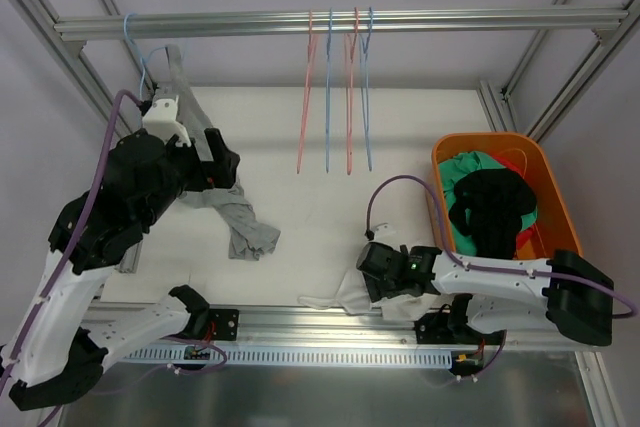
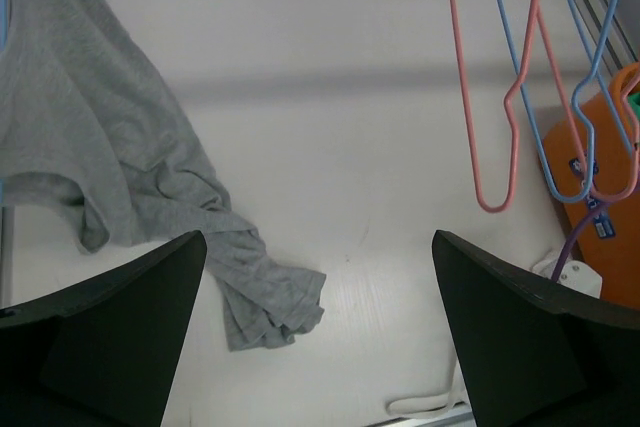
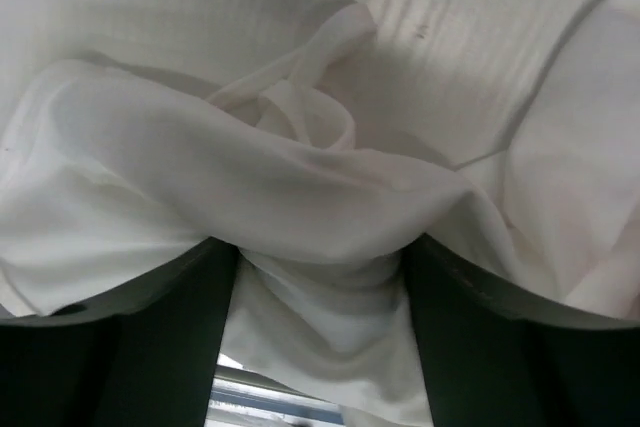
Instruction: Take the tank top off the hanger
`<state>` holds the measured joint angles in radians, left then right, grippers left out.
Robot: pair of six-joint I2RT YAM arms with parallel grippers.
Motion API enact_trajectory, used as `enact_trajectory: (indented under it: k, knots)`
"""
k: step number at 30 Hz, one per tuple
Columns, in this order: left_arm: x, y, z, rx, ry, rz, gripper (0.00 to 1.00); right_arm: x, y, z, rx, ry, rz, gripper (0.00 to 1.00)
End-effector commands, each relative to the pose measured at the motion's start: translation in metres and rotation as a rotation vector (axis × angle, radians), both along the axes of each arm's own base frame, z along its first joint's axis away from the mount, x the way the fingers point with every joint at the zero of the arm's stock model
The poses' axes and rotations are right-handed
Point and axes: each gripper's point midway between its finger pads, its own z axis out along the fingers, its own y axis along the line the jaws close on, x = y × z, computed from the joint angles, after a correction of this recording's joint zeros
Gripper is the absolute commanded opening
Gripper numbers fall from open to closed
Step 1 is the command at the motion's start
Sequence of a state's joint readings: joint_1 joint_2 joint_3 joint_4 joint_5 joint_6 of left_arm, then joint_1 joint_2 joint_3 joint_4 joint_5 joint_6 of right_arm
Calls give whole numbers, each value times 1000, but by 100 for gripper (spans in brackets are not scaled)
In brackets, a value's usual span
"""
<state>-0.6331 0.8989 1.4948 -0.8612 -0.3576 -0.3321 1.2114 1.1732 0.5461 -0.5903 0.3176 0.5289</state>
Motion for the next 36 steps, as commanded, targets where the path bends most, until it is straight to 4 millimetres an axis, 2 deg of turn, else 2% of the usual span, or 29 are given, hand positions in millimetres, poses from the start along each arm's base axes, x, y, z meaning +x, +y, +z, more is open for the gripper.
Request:
enact_trajectory:
  k: [1,2,3,5,6,9,10,11,12,14,15,16,17,19,22,23,24,26,27,29,30,31,33,34,36]
  knots:
    - [-12,16,0,-27,-37,38,99,-14,33,-15,140,80,52,60]
    - [-15,18,0,-31,-44,34,99,-14,36,-13,141,72,87,52]
    - [-22,23,0,-34,-59,30,99,-11,45,-4,167,51,107,33]
    - [-27,26,-4,-31,-69,19,99,-7,53,8,188,10,150,14]
    - [-32,29,-9,-22,-74,13,99,-3,62,25,237,-27,166,0]
    - [-38,35,-25,9,-71,4,99,8,58,55,266,-114,147,0]
    - [-39,37,-30,16,-71,10,99,16,51,77,276,-171,124,0]
    - [-38,38,-41,33,-57,16,99,20,44,88,266,-199,110,0]
    - [-40,45,-43,31,-72,37,99,27,29,110,237,-255,86,0]
    - [-38,52,-51,43,-81,80,99,35,9,132,191,-315,53,0]
    - [-39,57,-61,46,-77,105,99,43,-5,145,164,-370,16,0]
    - [-36,64,-62,44,-94,155,99,44,-20,165,150,-394,1,0]
    - [-35,66,-72,44,-82,172,99,47,-30,175,140,-417,-18,0]
    - [-35,69,-72,24,-107,191,99,57,-53,202,119,-470,-56,0]
    - [-34,73,-75,18,-118,218,99,68,-90,232,82,-522,-158,0]
    - [-34,74,-75,18,-125,221,99,73,-99,254,81,-568,-160,0]
    - [-33,75,-74,18,-128,227,99,81,-116,265,43,-602,-235,0]
    - [-32,74,-77,24,-127,229,99,91,-136,284,-37,-642,-270,0]
    - [-31,73,-78,25,-124,225,99,104,-147,294,-50,-640,-358,0]
    - [-30,71,-81,31,-118,218,99,121,-151,297,-22,-606,-395,0]
    - [-29,69,-82,34,-115,213,99,140,-155,299,56,-580,-444,0]
    - [-29,70,-83,39,-113,213,99,150,-160,300,87,-573,-478,0]
    - [-28,69,-88,56,-107,209,99,171,-183,308,143,-584,-604,0]
    - [-28,70,-90,60,-105,215,99,186,-191,299,144,-547,-648,0]
    - [-28,69,-93,56,-102,205,99,203,-211,295,135,-552,-736,0]
